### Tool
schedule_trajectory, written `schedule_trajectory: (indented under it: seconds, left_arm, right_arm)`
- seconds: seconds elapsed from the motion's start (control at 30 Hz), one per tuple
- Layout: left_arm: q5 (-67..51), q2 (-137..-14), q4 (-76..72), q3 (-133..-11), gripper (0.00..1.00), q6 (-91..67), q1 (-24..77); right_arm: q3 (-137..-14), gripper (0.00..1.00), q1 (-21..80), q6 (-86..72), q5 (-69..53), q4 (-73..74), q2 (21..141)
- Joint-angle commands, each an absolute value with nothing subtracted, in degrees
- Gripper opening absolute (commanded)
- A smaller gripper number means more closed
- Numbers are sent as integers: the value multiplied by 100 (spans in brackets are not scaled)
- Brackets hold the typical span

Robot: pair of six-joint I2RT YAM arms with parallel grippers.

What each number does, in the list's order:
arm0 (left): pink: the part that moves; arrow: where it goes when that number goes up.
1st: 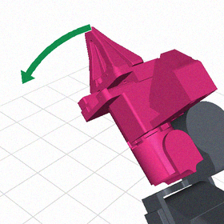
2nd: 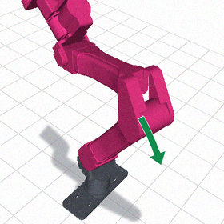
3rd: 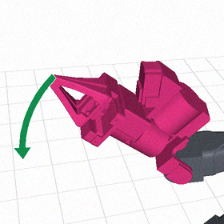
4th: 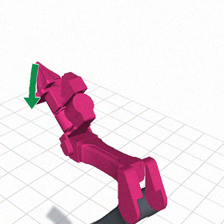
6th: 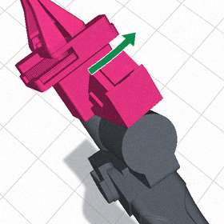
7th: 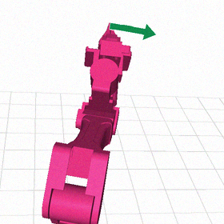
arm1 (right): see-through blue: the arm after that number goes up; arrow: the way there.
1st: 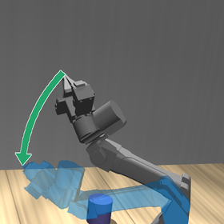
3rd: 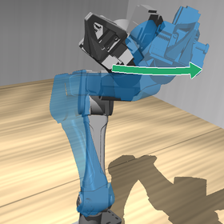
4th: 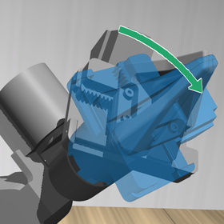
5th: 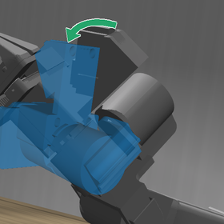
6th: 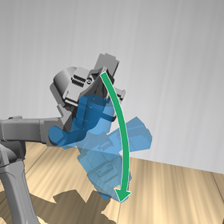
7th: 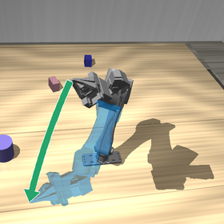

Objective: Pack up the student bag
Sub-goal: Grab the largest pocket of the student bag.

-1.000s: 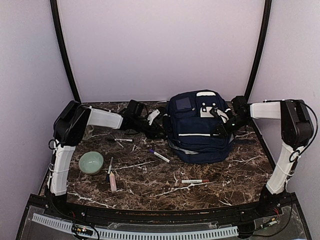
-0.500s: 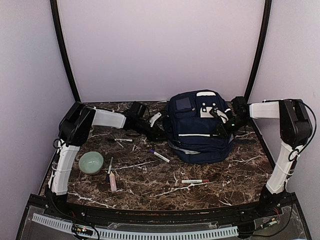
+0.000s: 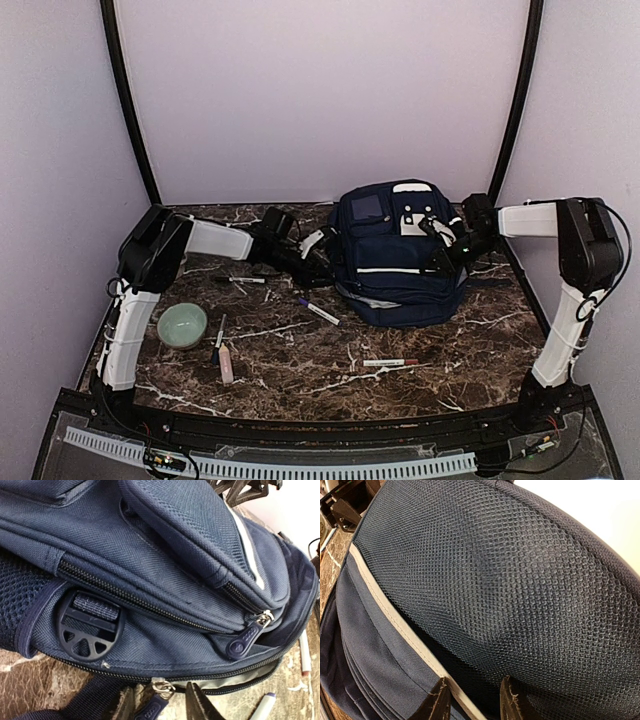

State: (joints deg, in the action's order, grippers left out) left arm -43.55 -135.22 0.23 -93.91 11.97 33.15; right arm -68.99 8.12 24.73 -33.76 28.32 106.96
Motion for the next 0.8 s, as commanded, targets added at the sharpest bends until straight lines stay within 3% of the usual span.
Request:
schedule_trajectory:
  seconds: [0.0, 0.27, 0.47, 0.77]
  left_arm:
    - [-4034, -13495, 267, -9284, 32, 1382, 3373]
    - [-3862, -13273, 237, -8961, 19, 1418, 3417]
    - [-3728, -12934, 220, -8656, 2, 1375, 3478]
    - [-3363, -12561, 228, -8339, 0, 1208, 3916]
  right_arm:
    - [-6712, 35, 795, 2410, -2575, 2980, 11219]
    - [-6697, 35, 791, 2416, -2566, 2984, 11150]
    - [-6693, 33, 791, 2388, -2642, 3005, 11050]
    - [-7388, 32, 1581, 1955, -2945, 3339, 10085]
